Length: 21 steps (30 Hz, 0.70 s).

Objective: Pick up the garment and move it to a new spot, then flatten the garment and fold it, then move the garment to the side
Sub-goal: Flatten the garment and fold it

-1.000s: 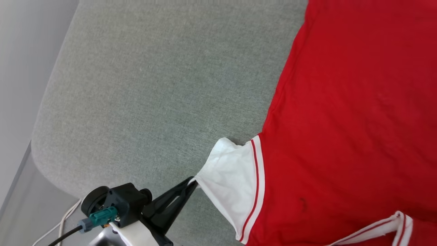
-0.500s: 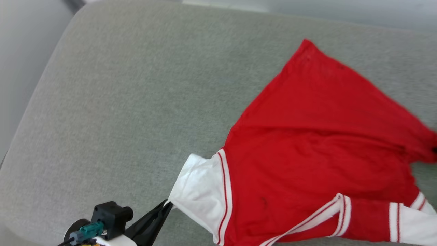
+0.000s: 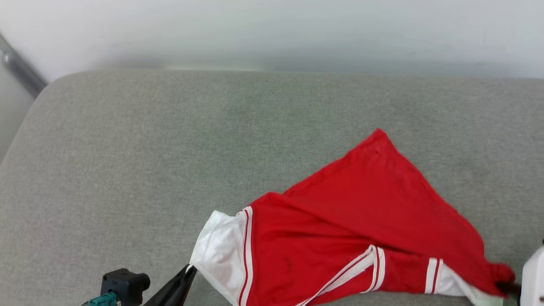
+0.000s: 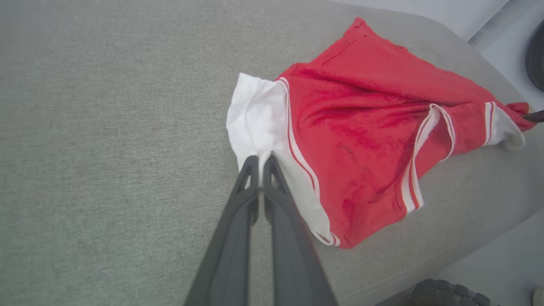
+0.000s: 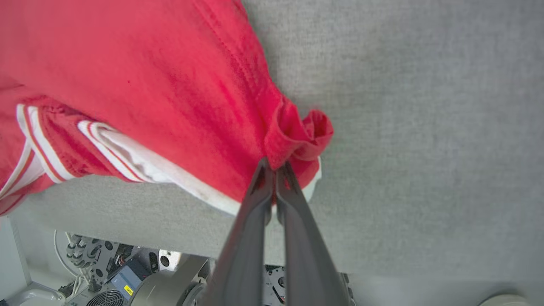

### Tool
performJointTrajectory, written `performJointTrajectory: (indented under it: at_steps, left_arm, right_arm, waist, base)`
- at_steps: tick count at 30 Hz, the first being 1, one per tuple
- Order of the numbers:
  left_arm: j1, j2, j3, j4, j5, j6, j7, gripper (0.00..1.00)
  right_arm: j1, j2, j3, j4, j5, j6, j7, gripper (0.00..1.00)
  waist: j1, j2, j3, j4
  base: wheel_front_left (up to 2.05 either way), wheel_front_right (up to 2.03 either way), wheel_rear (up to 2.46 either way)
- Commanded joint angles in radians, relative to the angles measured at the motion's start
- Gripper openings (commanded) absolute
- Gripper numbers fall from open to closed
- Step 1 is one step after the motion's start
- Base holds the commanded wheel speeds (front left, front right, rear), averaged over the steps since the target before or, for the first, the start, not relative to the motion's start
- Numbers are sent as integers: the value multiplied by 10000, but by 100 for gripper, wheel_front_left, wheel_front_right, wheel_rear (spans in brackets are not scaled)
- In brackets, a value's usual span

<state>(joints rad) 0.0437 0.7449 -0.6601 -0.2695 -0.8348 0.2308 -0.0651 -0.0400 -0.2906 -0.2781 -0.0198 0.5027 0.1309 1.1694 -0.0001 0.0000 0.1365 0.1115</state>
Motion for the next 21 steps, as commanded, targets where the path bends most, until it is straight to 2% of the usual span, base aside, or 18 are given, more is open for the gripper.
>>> performJointTrajectory:
  at_steps: [1, 9, 10, 11, 12, 21]
  left_arm:
    - [101, -80, 74, 76, -58, 49, -112, 0]
    - [136, -201, 75, 251, -165, 53, -252, 0]
    - [146, -204, 70, 241, -174, 54, -258, 0]
    - [143, -199, 61, 222, -172, 47, -257, 0]
    - [131, -190, 49, 200, -161, 38, -244, 0]
    - [-274, -112, -53, -216, 102, -55, -41, 0]
  right_arm:
    - [657, 124, 27, -279, 39, -4, -174, 0]
    - [1755, 393, 92, -448, 212, -4, -659, 0]
    - [1731, 352, 60, -475, 215, -4, -751, 18]
    - [1671, 277, 54, -488, 152, -4, -823, 68]
    - [1588, 209, 69, -503, 105, -4, -887, 100]
    - [199, -586, 657, -1667, 587, -4, -509, 100]
  waist:
    - [1, 0, -253, -190]
    - [1, 0, -467, -253]
    - [1, 0, -468, -256]
    - [1, 0, -459, -253]
    - [1, 0, -448, -244]
    - [1, 0, 34, 213]
  base:
    - [0, 0, 0]
    - [0, 0, 0]
    - [0, 0, 0]
    - [0, 0, 0]
    - [0, 0, 0]
    - [0, 0, 0]
